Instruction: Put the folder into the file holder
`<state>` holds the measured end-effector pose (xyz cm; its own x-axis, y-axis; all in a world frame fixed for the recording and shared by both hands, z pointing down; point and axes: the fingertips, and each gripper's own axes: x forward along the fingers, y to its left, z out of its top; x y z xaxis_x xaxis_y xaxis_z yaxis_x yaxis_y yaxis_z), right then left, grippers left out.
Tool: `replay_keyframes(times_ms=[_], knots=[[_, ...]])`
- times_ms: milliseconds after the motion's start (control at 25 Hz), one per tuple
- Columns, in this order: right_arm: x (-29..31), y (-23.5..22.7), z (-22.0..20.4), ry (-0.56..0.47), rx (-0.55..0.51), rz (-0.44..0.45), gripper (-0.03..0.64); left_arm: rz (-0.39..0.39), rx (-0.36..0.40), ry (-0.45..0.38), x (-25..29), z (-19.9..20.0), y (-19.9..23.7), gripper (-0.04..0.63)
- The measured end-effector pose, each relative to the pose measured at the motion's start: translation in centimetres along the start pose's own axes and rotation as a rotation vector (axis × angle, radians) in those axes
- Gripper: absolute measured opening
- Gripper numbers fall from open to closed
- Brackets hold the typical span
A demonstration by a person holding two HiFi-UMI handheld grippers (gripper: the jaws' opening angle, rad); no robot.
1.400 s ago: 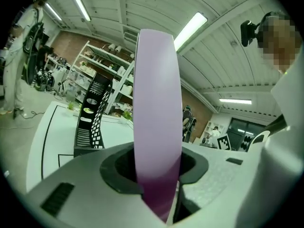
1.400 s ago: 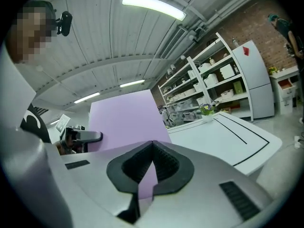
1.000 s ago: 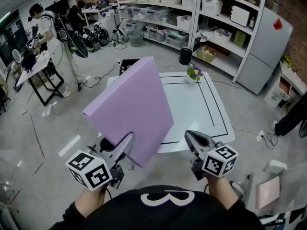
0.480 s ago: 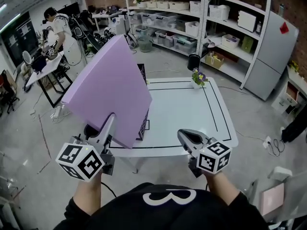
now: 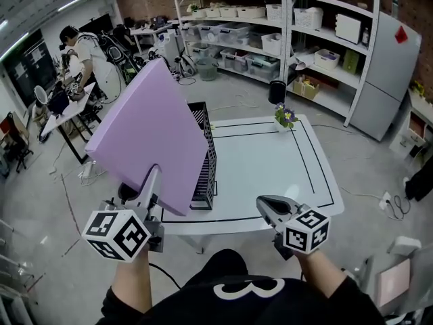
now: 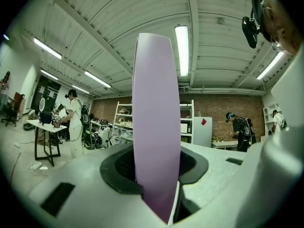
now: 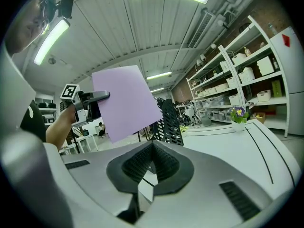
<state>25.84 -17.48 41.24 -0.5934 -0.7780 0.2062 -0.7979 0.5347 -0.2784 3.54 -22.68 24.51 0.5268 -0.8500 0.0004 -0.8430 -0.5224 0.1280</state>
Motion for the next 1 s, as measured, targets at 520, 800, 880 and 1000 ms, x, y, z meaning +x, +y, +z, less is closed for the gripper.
replay_keyframes(times_ms=[520,800,880,1000], knots=[[0.6,-3.8,-0.7,0.014,0.043,-0.021,0.005,0.079,-0.003,0.034,5.2,-1.6,2.1,0.156],[0.9,-7.0,-1.4,0.044,0.037,-0.018,0.005,0.118,0.022,0.076,9.0,-4.5,2.4,0.156],[0.9,-8.0,-1.8,0.062,0.040,-0.017,0.005,0.128,0.016,0.088,10.0,-5.7,2.7,0.156],[1.0,-9.7,-2.5,0.098,0.048,-0.017,0.005,0.142,0.009,0.083,10.9,-7.1,3.2,0.156]])
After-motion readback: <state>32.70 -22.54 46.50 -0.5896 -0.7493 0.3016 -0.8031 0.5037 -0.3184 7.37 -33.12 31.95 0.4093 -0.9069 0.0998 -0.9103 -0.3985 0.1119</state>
